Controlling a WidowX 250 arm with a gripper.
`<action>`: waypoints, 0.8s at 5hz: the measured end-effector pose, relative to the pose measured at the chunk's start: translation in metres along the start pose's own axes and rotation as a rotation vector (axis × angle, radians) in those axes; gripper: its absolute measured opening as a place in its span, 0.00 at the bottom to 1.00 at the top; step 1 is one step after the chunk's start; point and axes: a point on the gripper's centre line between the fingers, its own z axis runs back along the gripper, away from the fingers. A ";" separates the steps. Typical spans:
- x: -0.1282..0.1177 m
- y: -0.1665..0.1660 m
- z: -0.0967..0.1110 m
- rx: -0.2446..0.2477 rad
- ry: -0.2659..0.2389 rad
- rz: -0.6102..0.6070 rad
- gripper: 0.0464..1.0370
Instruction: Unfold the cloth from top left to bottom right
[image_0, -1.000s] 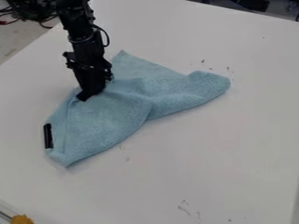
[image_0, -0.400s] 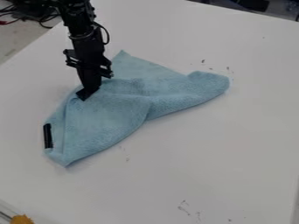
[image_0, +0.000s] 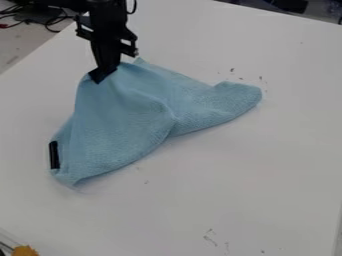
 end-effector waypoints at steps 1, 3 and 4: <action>-0.009 -0.037 0.022 -0.024 -0.038 0.024 0.02; -0.048 -0.121 0.034 -0.066 -0.087 0.127 0.02; -0.063 -0.150 0.035 -0.068 -0.114 0.167 0.02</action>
